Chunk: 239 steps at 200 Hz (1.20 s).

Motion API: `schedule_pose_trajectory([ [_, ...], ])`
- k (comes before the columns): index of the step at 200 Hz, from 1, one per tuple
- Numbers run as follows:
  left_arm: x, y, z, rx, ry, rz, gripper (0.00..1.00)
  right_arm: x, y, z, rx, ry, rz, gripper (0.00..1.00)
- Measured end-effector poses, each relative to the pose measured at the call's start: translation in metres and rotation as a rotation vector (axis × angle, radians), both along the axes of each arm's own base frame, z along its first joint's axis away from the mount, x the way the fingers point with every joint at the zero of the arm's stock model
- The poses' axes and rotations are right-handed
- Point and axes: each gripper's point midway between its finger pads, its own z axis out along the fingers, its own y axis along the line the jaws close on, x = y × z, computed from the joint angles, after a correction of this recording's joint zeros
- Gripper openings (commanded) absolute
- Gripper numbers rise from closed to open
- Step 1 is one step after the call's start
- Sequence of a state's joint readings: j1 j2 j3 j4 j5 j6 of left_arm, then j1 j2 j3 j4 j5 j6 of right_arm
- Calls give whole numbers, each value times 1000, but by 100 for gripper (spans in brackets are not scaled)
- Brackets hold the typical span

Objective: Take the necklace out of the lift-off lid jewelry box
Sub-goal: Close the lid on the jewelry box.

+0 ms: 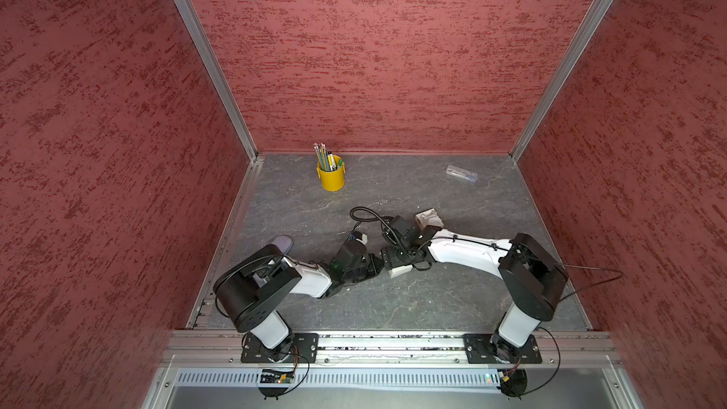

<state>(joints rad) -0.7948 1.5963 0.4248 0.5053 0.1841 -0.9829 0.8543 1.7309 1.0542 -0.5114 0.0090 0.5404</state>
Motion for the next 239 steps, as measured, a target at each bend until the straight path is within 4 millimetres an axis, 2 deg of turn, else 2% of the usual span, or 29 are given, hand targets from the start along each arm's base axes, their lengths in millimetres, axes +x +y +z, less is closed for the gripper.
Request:
schedule_pose_trajectory([
  [38,1,0,9,-9,-20,-5,22,3,-2,12,26,-14,-16,92],
  [82,4,-1,28,-50,-59,-5,22,10,-3,43,98,-57,-31,92],
  [117,-5,5,27,-52,-58,-8,20,14,-12,61,152,-79,-55,92],
  [140,-16,8,22,-46,-42,-17,16,10,-24,55,158,-62,-69,91],
  [179,-30,13,12,-36,-18,-30,12,-4,-37,33,133,-4,-71,89],
  [205,-32,6,15,-60,-28,-53,11,-10,-39,25,136,9,-62,87],
  [239,-37,-3,3,-69,-5,-95,10,-14,-39,21,151,14,-56,85],
])
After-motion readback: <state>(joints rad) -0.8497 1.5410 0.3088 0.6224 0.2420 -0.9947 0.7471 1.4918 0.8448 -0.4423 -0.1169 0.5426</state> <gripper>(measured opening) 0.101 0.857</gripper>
